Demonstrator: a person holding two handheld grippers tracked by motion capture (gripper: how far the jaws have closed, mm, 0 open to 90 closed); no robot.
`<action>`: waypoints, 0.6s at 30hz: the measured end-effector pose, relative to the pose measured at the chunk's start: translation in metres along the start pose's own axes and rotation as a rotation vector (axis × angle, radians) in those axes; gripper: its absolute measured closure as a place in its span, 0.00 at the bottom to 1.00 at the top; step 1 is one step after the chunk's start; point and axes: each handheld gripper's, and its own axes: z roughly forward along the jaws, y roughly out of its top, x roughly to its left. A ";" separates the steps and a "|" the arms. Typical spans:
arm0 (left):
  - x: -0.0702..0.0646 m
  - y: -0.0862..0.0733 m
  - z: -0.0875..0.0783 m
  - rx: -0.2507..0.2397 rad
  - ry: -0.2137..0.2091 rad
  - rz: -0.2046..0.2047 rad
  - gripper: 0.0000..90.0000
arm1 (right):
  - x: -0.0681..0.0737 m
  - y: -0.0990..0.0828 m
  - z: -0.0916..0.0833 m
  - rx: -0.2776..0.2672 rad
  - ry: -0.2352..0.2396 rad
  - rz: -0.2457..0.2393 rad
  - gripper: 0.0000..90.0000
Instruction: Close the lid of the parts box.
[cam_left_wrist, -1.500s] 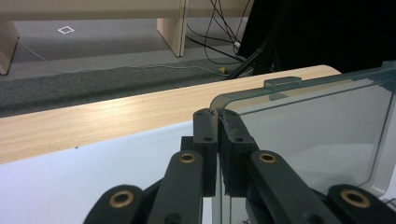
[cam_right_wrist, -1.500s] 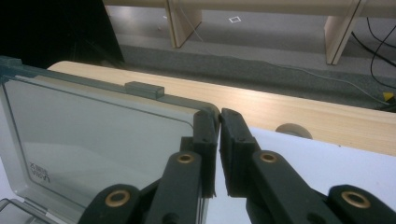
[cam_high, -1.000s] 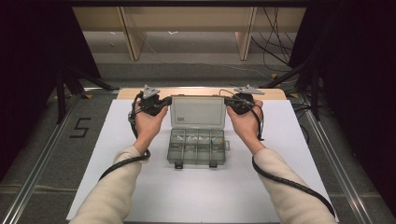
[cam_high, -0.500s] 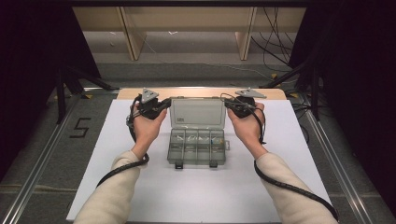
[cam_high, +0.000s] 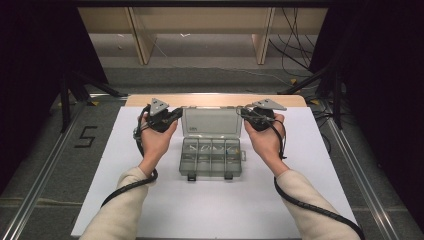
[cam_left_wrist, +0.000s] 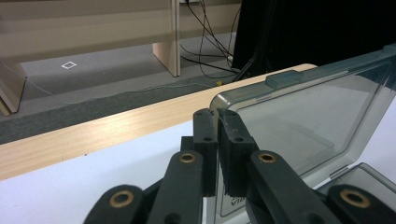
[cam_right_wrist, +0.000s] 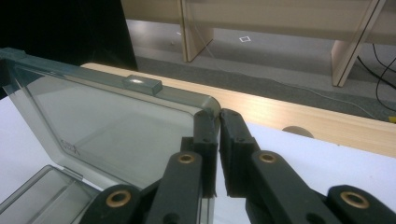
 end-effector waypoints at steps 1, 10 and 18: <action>0.000 -0.001 -0.001 -0.002 0.000 -0.003 0.96 | 0.000 -0.001 -0.001 -0.003 0.004 -0.011 0.96; -0.003 -0.003 -0.006 -0.005 0.006 0.030 0.96 | 0.003 -0.006 -0.008 -0.021 0.006 -0.027 0.96; -0.005 -0.004 -0.011 -0.002 0.004 0.050 0.96 | 0.006 -0.011 -0.013 -0.034 0.009 -0.036 0.96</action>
